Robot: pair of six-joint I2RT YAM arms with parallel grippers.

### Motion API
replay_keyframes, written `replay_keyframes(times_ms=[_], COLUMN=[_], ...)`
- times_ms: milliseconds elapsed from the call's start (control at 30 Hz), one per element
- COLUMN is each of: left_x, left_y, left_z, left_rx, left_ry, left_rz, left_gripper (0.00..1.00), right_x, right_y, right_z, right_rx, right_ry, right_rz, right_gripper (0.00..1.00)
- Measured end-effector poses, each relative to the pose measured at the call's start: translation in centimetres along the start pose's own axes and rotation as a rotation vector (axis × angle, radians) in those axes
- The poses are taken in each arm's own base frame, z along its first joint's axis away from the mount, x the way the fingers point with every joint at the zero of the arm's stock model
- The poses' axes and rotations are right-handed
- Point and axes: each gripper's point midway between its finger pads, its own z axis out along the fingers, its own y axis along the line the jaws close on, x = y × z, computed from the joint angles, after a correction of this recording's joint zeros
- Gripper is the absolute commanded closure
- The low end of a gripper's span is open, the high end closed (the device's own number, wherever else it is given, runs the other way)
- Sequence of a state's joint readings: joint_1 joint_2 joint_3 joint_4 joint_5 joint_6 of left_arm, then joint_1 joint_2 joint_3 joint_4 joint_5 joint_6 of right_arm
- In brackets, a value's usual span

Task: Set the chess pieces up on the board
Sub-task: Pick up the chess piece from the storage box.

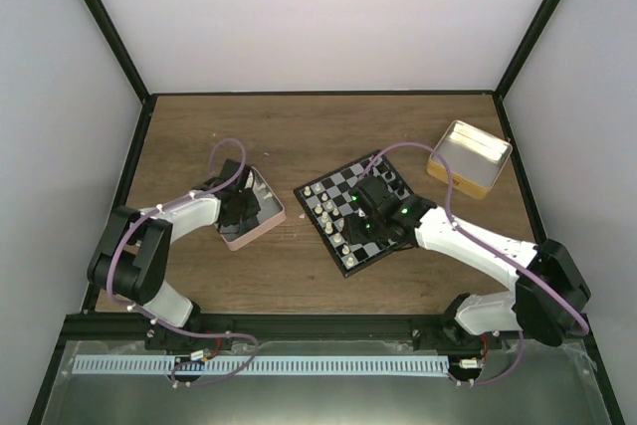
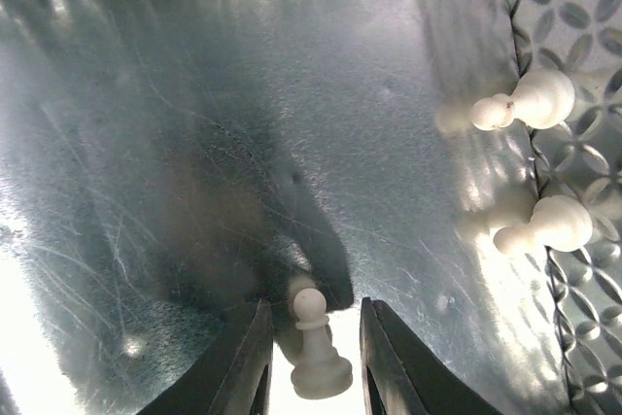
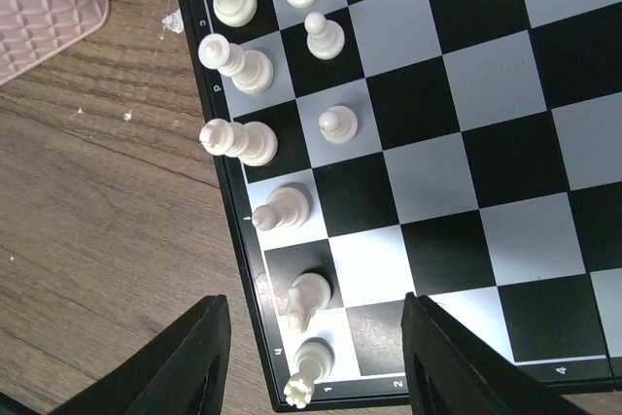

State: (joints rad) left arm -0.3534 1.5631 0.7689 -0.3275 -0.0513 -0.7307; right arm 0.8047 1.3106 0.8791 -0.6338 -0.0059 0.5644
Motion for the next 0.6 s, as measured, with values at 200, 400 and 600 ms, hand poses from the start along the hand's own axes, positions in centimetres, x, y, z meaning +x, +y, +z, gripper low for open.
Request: replay_keyframes(times_ms=[200, 400, 600], left_x=[0.16, 0.43, 0.6], left_y=[0.07, 0.01, 0.12], left_z=[-0.03, -0.1, -0.16], left_rx=[-0.012, -0.013, -0.02], left_ry=[0.014, 0.026, 0.037], left_rz=[0.033, 0.062, 0.084], left_gripper=[0.73, 0.79, 0.87], right_x=[-0.47, -0.54, -1.08], right_y=[0.12, 0.08, 0.11], right_z=[-0.04, -0.07, -0.69], right_rx=[-0.005, -0.006, -0.008], right_ry=[-0.024, -0.035, -0.067], right_rz=[0.0, -0.003, -0.002], right_gripper=[0.51, 0.52, 0.52])
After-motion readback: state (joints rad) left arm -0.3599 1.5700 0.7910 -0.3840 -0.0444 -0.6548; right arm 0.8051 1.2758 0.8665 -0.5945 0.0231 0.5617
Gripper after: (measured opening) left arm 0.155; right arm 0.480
